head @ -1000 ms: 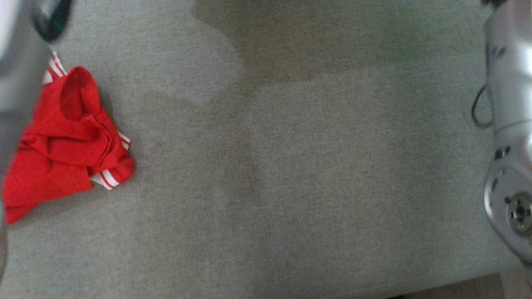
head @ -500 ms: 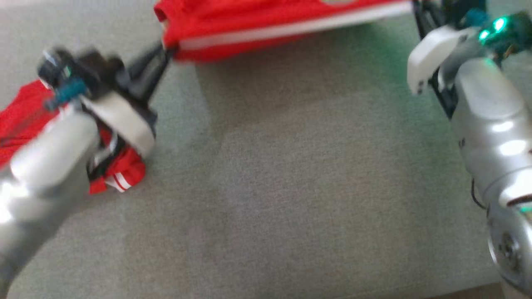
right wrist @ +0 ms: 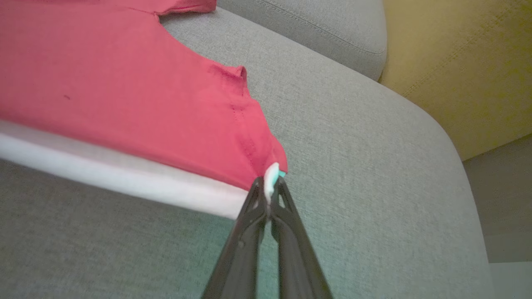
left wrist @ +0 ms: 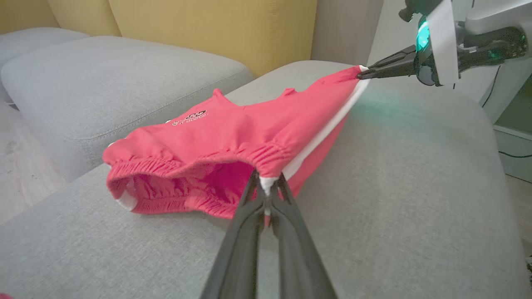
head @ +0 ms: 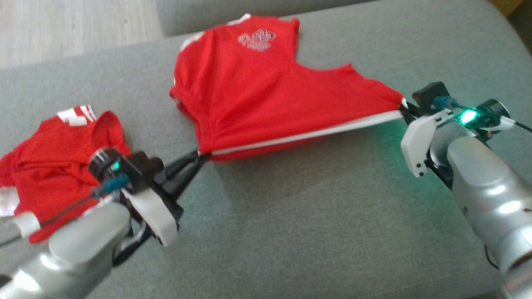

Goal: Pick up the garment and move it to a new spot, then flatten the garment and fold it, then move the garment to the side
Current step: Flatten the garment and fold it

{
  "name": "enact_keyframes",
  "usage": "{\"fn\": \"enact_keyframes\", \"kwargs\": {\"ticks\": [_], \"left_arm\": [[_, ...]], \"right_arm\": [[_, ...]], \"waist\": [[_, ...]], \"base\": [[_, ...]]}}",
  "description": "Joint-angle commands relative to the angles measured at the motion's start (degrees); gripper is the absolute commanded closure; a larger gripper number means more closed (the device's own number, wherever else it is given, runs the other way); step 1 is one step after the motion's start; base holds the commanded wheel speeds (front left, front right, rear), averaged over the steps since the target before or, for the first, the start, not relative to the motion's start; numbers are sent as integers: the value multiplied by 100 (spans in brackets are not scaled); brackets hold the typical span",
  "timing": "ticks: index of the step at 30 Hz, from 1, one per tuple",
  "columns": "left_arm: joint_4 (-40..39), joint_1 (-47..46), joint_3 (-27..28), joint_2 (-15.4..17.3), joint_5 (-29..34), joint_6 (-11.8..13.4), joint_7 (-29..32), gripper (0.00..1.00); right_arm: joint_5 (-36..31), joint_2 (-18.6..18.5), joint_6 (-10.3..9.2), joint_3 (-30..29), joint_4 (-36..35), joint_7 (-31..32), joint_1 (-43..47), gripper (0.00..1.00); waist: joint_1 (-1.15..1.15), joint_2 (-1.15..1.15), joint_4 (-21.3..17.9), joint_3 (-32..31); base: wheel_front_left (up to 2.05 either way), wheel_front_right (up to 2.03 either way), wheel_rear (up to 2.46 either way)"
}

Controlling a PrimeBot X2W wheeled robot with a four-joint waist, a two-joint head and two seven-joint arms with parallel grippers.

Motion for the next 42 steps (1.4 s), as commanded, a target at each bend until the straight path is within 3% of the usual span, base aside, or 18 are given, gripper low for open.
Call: {"fn": "enact_keyframes", "kwargs": {"ticks": [1,9,13,16,22,30,42], "left_arm": [[-99,-148,245,286,-4,94,-39,100],[-885,483,164,323,-180,445,29,100],[-1294,653,147,386,-215,638,105,100],[-1503,663,199,455,-256,764,145,100],[-1612,465,428,516,-390,918,210,100],[-1478,5,755,471,-533,936,261,100],[-970,-488,850,47,-567,696,270,100]], "right_arm": [[188,-200,-5,135,-176,66,91,100],[1924,-1561,-5,1058,-1876,900,917,100],[2364,-2116,-5,1004,-2634,970,1182,100],[2429,-2276,-5,831,-3005,908,1278,100],[2103,-2192,-5,187,-3344,732,1155,100],[1350,-1653,-5,-743,-3482,660,580,100],[469,-1001,-5,-1094,-2829,944,-489,100]], "waist": [[1,0,-90,-167],[1,0,-222,-537],[1,0,-233,-524],[1,0,-197,-417],[1,0,-3,-104],[1,0,443,436],[1,0,1093,1018]], "base": [[0,0,0],[0,0,0],[0,0,0],[0,0,0],[0,0,0],[0,0,0],[0,0,0]]}}
